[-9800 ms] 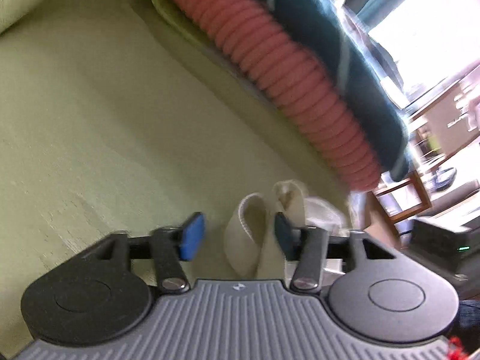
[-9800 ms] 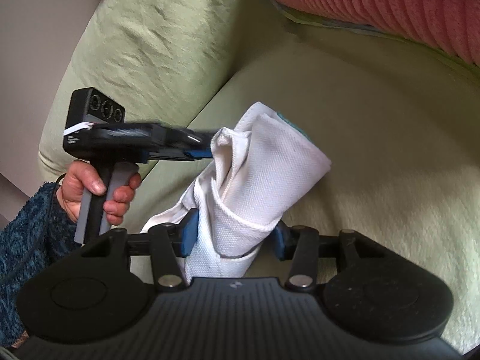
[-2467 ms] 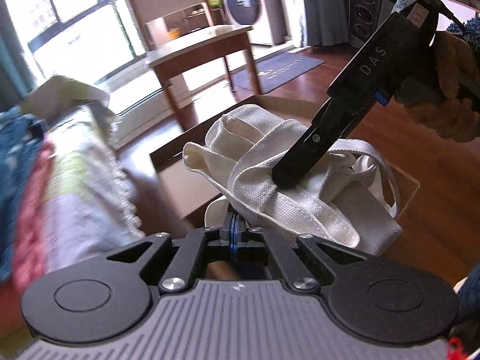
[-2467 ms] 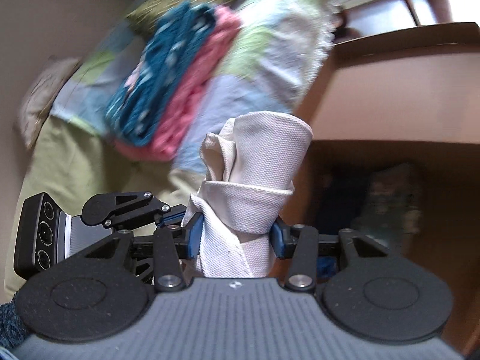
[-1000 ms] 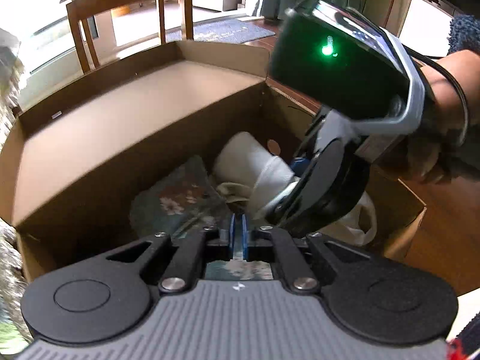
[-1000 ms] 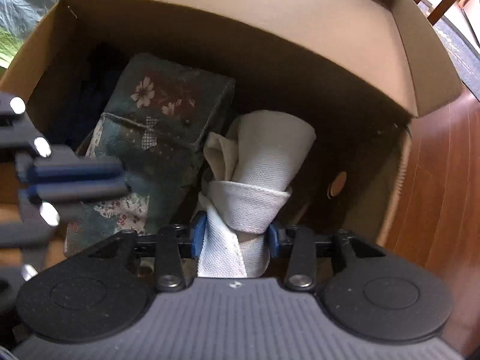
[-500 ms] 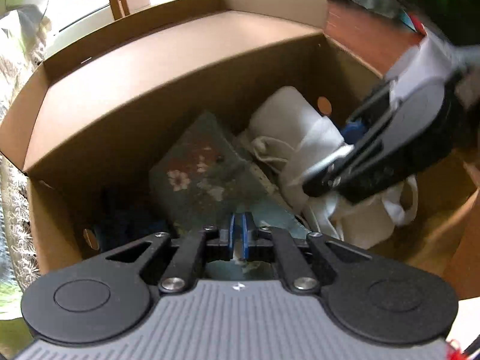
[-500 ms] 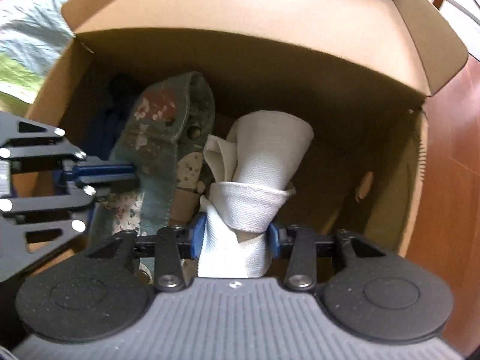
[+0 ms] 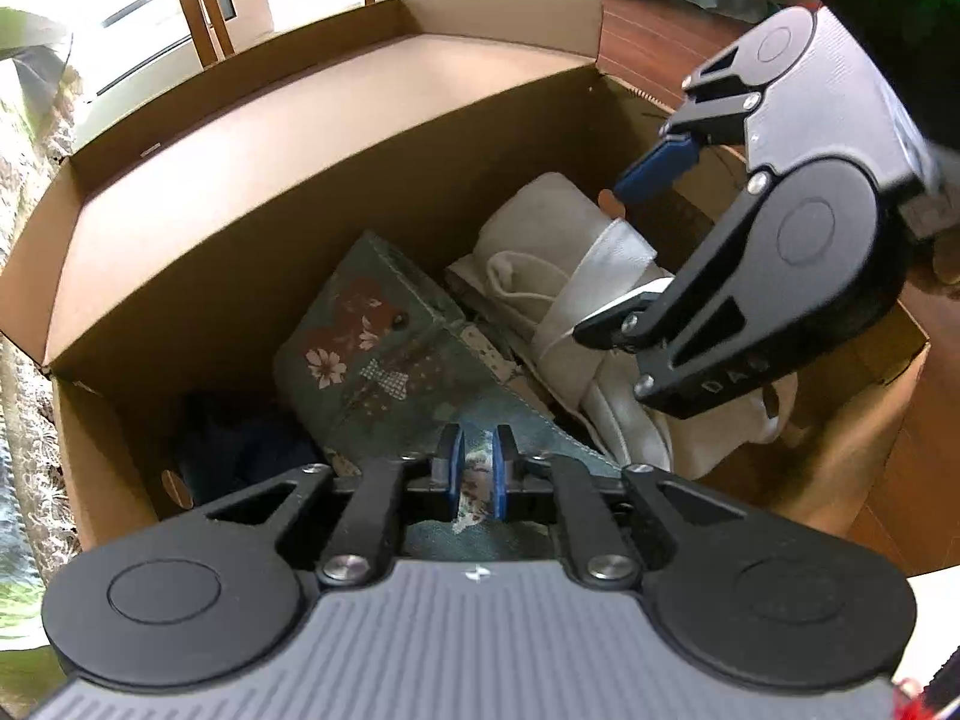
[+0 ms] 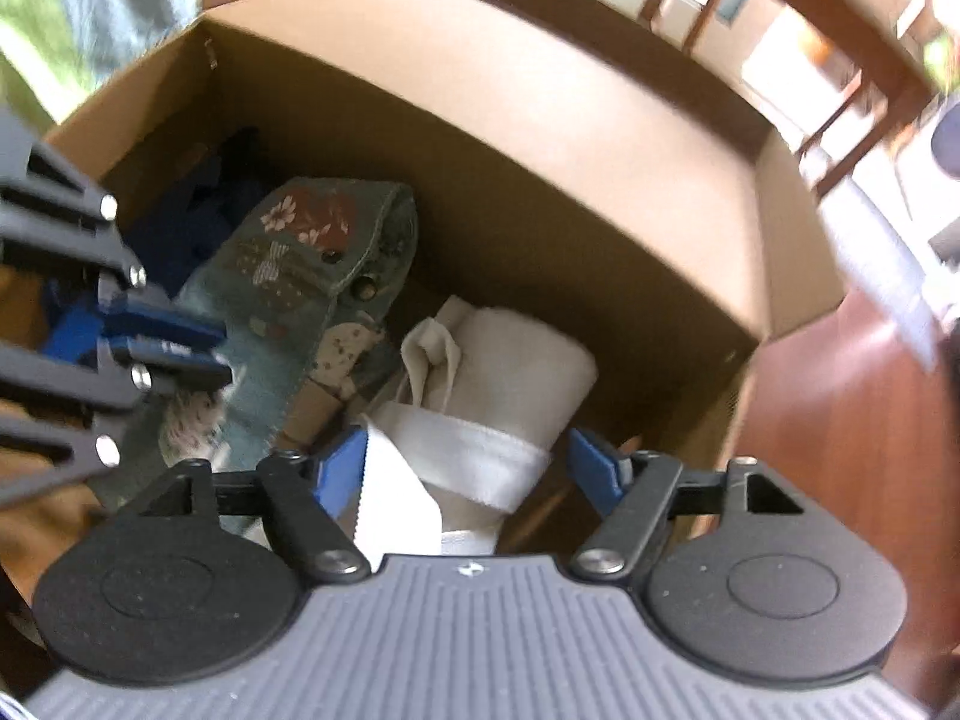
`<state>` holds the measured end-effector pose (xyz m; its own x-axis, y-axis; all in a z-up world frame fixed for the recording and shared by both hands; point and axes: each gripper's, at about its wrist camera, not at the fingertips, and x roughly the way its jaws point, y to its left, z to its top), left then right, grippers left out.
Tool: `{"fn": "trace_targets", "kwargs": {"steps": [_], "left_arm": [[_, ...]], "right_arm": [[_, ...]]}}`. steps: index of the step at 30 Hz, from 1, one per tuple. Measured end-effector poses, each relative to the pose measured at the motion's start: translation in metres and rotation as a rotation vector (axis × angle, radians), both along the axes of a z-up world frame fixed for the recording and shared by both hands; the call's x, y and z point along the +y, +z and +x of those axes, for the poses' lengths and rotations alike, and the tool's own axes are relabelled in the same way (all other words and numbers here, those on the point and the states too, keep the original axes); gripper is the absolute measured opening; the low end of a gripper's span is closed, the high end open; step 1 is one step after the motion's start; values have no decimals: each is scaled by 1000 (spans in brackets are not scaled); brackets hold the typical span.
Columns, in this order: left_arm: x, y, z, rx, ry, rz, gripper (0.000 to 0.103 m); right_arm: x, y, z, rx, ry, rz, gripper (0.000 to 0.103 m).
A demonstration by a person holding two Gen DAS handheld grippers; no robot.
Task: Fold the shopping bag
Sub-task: 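Carry the rolled bag into the cardboard box with the right gripper, then open the right gripper to release the bag inside the box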
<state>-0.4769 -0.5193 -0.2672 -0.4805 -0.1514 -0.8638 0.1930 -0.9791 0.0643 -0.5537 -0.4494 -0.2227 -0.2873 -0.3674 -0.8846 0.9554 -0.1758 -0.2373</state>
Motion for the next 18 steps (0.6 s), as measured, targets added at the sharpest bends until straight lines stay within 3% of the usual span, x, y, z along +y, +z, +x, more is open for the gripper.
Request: {"fn": "trace_targets", "kwargs": {"steps": [2, 5, 11, 13, 18], "left_arm": [[-1, 2, 0, 3, 6, -4, 10], [-2, 6, 0, 8, 20, -4, 11], [-12, 23, 8, 28, 105, 55, 12], [-16, 28, 10, 35, 133, 75, 25], [-17, 39, 22, 1, 279, 156, 28]], "right_arm": [[8, 3, 6, 65, 46, -6, 62], [17, -5, 9, 76, 98, 46, 14], [0, -42, -4, 20, -24, 157, 13], [-1, -49, -4, 23, -35, 172, 13], [2, -48, 5, 14, -40, 163, 14]]}}
